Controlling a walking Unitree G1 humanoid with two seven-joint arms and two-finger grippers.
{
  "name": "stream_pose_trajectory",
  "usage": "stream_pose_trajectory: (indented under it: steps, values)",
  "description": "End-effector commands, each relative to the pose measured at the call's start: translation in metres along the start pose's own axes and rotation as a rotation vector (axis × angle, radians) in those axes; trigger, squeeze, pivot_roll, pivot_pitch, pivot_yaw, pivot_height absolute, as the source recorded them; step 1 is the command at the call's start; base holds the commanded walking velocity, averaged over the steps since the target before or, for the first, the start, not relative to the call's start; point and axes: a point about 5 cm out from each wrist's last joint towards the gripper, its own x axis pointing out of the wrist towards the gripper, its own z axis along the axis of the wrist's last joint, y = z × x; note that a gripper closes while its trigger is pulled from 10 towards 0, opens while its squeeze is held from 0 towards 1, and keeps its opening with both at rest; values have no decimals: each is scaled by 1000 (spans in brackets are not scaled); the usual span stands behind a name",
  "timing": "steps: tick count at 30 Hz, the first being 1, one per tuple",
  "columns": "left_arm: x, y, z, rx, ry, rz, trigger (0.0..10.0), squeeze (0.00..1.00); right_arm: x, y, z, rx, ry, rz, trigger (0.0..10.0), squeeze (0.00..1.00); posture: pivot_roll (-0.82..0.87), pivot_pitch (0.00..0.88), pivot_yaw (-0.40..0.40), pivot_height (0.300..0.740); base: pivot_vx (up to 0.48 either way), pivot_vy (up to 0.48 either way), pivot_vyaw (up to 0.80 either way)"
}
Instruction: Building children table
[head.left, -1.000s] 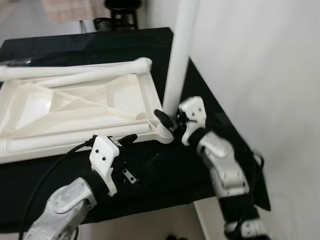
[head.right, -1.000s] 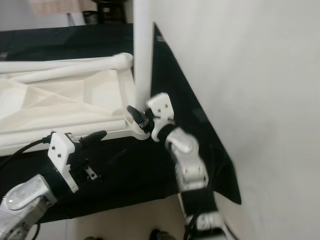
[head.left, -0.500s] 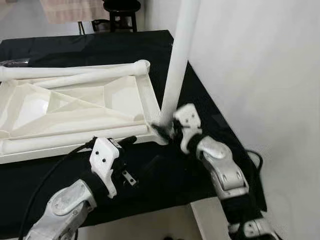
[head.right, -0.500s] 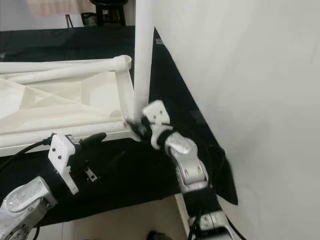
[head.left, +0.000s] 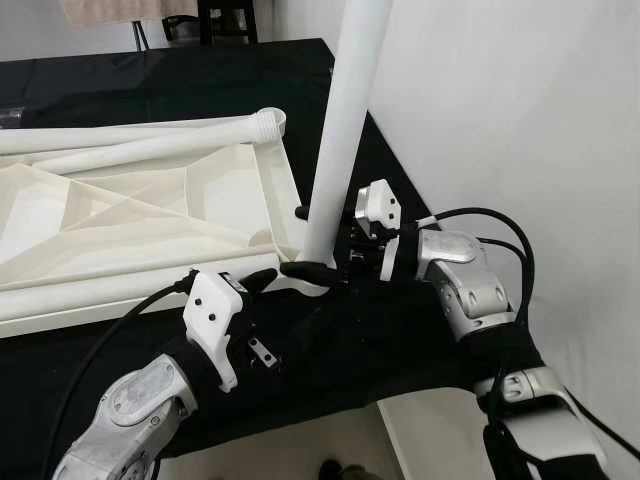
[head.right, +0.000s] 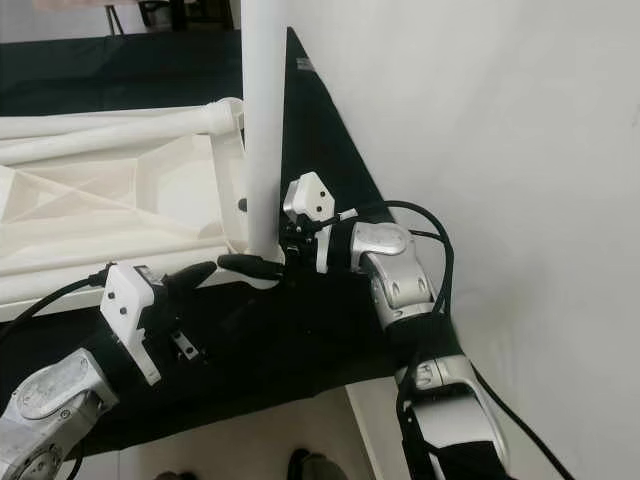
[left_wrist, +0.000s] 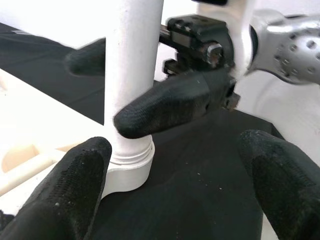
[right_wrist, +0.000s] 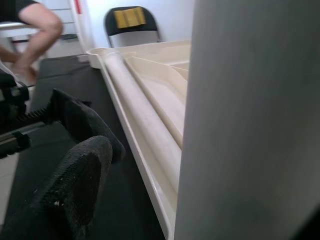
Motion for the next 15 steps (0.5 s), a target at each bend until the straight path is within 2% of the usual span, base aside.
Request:
stream_pose_trajectory:
  steps: [1,2,15]
  values:
    - [-2,-2,-1,-1,9,-9,10000,0,9,1,0,18,-10,85,1098,0,99,203,-99,740,0,0,0]
    - [-2,-2,0,0,9,-9,10000,0,8,-1,1,23,-8,89,0,0,100,204,-99,740,0,0,0]
    - [-2,-3,0,-4,12,-16,10000,0,-4,-7,-4,35,-28,90,0,0,89,213,-91,740,0,0,0]
